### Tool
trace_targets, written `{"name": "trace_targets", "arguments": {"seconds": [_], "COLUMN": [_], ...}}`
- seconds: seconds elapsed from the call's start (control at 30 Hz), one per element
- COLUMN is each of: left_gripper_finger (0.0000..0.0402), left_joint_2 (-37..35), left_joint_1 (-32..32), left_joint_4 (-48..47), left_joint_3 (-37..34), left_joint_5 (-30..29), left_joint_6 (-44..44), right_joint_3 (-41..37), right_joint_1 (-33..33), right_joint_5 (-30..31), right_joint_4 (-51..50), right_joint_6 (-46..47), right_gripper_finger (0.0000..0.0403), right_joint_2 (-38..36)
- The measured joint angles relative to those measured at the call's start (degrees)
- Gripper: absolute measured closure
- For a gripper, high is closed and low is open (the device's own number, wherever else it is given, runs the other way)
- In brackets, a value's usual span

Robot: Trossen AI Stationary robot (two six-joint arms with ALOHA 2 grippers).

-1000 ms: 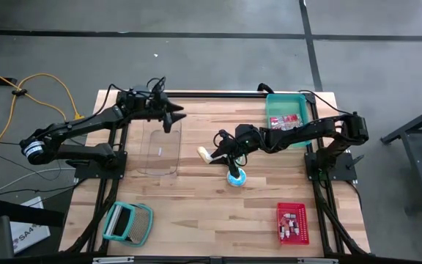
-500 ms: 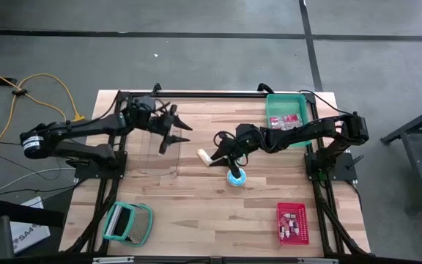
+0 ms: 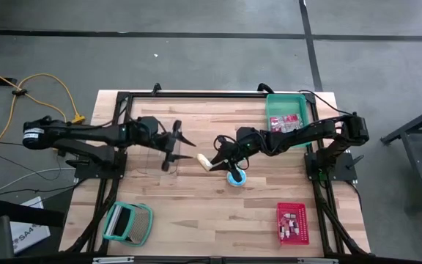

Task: Pick & Place Food Item
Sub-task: Put the white doughnut into the transparent bin

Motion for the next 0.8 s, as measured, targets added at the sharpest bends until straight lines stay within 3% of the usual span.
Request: {"name": "trace_targets", "arguments": {"seconds": [0.43,0.8], "left_gripper_finger": [0.0207,0.0207], "left_joint_2": [0.2,5.2], "left_joint_1": [-3.4,-3.4], "left_joint_4": [0.3,3.5], "left_joint_3": [0.0,0.0], "left_joint_5": [0.2,8.1], "left_joint_6": [-3.9,-8.4], "right_joint_3": [0.0,0.0], "right_joint_1": [3.0,5.7], "right_joint_5": [-1.8,-1.4], "right_joint_4": [2.5,3.8], "right_joint_6": [-0.1,-0.1], "right_gripper_finger": [0.0332,0.0332], "right_joint_2": [0.0,0.0]}}
